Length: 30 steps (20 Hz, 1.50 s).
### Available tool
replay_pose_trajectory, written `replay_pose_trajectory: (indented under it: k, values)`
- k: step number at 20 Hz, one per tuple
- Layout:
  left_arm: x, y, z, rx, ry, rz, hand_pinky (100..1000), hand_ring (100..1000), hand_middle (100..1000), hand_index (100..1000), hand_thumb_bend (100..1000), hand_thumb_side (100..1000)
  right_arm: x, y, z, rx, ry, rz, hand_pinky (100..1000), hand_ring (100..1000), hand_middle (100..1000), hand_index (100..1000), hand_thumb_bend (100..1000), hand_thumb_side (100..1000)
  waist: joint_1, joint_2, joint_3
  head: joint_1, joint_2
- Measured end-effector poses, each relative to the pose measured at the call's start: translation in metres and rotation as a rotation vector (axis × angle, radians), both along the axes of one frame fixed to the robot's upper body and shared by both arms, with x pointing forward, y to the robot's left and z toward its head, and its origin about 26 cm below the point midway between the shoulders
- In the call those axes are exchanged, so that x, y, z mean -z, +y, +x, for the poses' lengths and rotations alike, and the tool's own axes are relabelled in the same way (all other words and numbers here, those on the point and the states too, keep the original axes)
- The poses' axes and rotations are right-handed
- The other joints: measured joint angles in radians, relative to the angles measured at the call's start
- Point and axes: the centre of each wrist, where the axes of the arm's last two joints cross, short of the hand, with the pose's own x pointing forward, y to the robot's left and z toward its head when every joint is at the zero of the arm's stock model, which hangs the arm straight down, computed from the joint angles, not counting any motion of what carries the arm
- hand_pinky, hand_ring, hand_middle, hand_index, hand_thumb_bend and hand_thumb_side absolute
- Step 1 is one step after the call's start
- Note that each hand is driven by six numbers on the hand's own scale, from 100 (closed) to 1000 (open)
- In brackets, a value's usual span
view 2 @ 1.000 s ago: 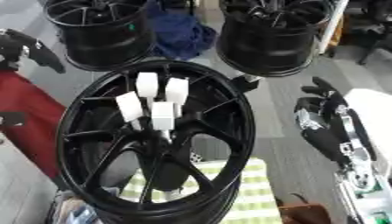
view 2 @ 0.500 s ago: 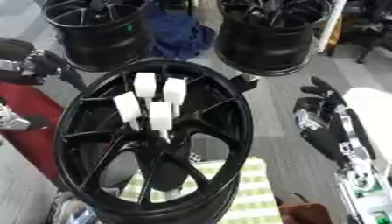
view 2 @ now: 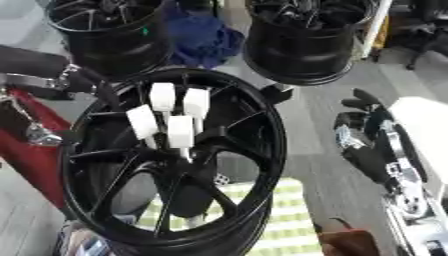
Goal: Pull the pin out of the wheel hub.
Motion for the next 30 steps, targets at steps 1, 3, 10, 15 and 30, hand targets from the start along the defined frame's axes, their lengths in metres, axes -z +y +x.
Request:
replay_pose_trajectory:
  k: [1, 3, 10, 15, 30]
  values:
    - [0.002, -0.001, 0.002, -0.001, -0.004, 0.004, 842, 100, 853, 921, 207, 109, 0.000, 0.000, 0.000, 0.000, 0.000, 0.000, 780, 766, 795, 944, 100, 407, 0.000, 0.000, 0.000, 0.000, 0.000]
    - [0.006, -0.004, 0.007, -0.003, -0.012, 0.007, 845, 100, 864, 924, 198, 104, 0.000, 0.000, 0.000, 0.000, 0.000, 0.000, 780, 766, 795, 944, 100, 408, 0.000, 0.000, 0.000, 0.000, 0.000]
    - [0.010, -0.016, 0.020, 0.007, -0.043, 0.000, 838, 100, 863, 922, 178, 100, 0.001, 0.000, 0.000, -0.002, 0.004, -0.001, 781, 766, 795, 944, 100, 408, 0.000, 0.000, -0.001, 0.001, 0.000]
    - [0.016, -0.019, 0.025, 0.006, -0.041, 0.000, 822, 100, 848, 919, 168, 100, 0.001, 0.000, 0.000, -0.003, 0.004, 0.000, 781, 766, 795, 944, 100, 409, 0.000, 0.001, -0.005, 0.003, 0.000]
    - [0.030, -0.024, 0.031, 0.008, -0.024, 0.021, 701, 100, 832, 918, 149, 100, 0.001, 0.000, 0.000, -0.004, 0.003, 0.000, 782, 766, 796, 944, 100, 411, 0.004, 0.003, -0.012, 0.003, 0.000]
